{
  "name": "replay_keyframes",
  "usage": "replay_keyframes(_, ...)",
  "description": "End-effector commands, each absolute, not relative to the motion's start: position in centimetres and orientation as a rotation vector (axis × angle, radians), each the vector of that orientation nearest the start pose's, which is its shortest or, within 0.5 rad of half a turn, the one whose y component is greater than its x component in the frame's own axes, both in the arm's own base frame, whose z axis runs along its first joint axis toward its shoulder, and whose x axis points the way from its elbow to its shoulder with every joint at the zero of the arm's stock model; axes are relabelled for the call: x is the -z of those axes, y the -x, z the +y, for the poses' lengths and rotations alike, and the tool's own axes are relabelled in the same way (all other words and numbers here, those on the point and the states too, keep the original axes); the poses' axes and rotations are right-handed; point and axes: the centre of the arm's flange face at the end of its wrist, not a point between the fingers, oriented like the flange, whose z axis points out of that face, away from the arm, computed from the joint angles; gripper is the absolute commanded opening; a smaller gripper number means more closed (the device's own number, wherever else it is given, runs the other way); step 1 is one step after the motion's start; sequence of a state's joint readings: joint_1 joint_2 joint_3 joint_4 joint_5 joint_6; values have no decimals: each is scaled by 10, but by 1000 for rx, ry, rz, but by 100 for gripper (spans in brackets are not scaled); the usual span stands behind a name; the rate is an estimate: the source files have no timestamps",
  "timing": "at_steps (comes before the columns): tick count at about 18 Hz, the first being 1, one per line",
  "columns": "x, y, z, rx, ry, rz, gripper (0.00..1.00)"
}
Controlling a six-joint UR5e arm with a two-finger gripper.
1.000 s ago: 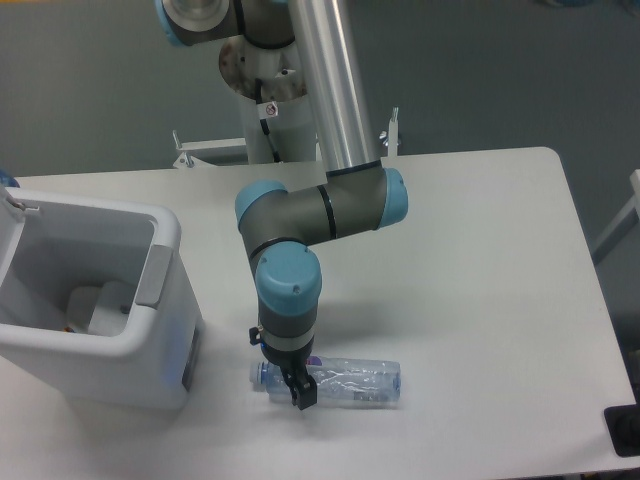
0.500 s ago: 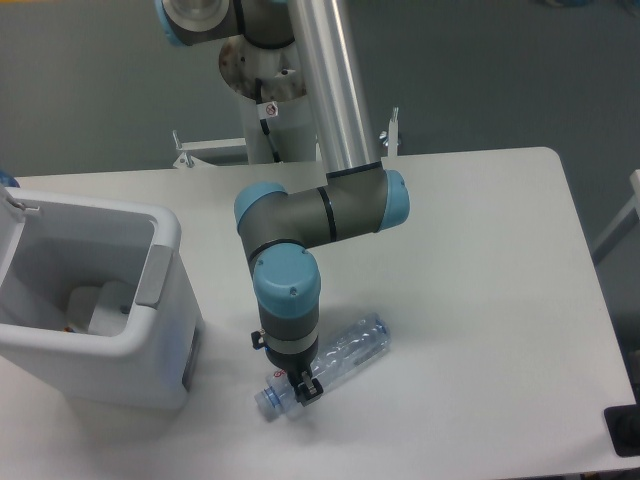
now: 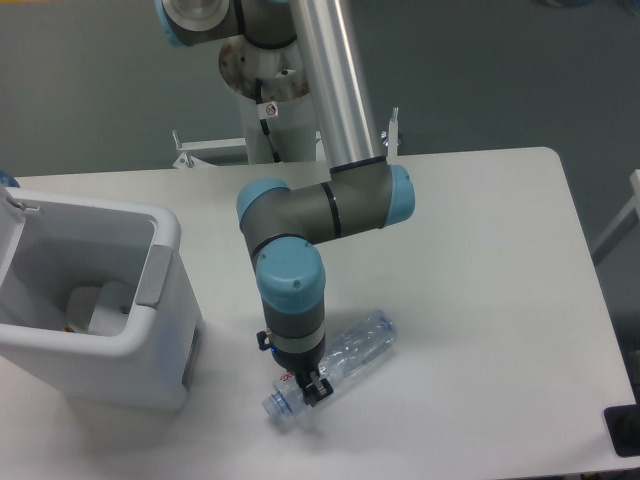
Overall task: Place the trash in the trash can
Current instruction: 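Grasp the bottle near its red-labelled neck and rotate it, then lift the bottle and carry it over the trash bin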
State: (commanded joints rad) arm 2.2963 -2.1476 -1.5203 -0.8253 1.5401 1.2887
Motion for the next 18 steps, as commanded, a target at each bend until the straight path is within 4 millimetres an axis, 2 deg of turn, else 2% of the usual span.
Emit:
replay_keyframes(5,-274,385,609,-329,2847,737,55)
replay_keyframes(7,-289,404,611,-362,2831,665,55)
replay_keyframes(10,-308,422,612,-334,2761,581,55)
replay_keyframes(13,-319,424,614,-260,2702,471,55)
replay_keyframes(18,-340,425,607,-247,2668,425,55)
